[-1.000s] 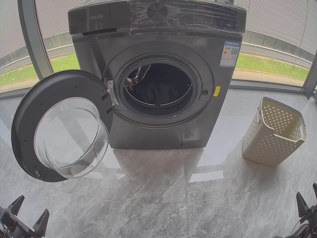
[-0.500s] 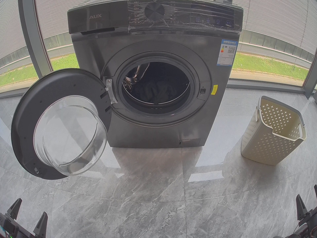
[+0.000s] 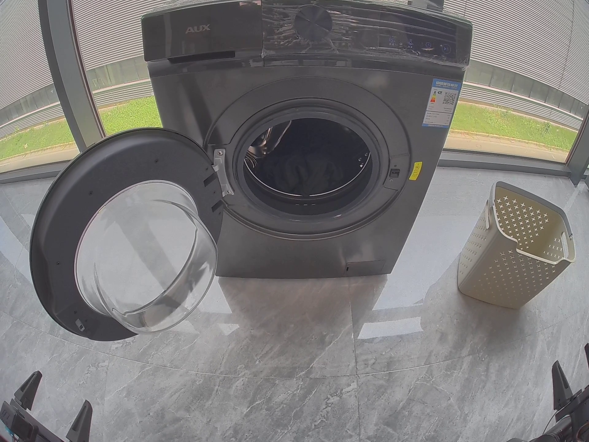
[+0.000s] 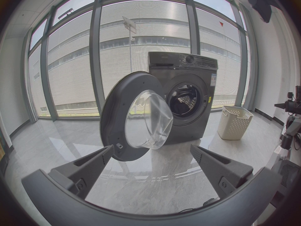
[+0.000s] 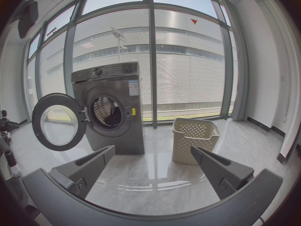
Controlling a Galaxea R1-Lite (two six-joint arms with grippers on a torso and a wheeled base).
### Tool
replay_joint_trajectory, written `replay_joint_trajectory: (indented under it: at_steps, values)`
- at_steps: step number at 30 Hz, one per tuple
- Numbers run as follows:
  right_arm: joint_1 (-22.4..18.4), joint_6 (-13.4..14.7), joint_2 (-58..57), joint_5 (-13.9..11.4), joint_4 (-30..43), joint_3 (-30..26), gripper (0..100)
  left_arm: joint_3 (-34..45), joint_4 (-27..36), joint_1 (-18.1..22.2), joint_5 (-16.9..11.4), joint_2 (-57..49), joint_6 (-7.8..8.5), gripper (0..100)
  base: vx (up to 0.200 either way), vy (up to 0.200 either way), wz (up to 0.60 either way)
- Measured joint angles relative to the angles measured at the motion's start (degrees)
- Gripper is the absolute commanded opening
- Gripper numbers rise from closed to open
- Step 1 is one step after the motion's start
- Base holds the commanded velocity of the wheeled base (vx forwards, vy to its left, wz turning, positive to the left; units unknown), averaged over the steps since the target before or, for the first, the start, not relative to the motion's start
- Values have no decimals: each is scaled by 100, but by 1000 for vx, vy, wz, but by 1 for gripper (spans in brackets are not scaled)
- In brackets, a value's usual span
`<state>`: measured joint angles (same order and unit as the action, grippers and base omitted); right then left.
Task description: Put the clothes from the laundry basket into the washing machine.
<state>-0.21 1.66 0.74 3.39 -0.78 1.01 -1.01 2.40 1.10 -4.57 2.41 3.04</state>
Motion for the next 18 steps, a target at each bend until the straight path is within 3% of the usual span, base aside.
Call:
replay_joint_trajectory:
  at_steps: [3, 14, 18]
  values:
    - [10, -65, -4, -228, 56, 0, 100, 0, 9, -79, -16, -77, 0, 100, 0, 67, 0]
    - [-12, -156, -4, -318, 40, 0, 100, 0, 13, -126, 138, -160, -99, 100, 0, 200, 0]
    - [-12, -158, -4, -325, 45, 0, 100, 0, 11, -128, 140, -165, -101, 100, 0, 0, 0]
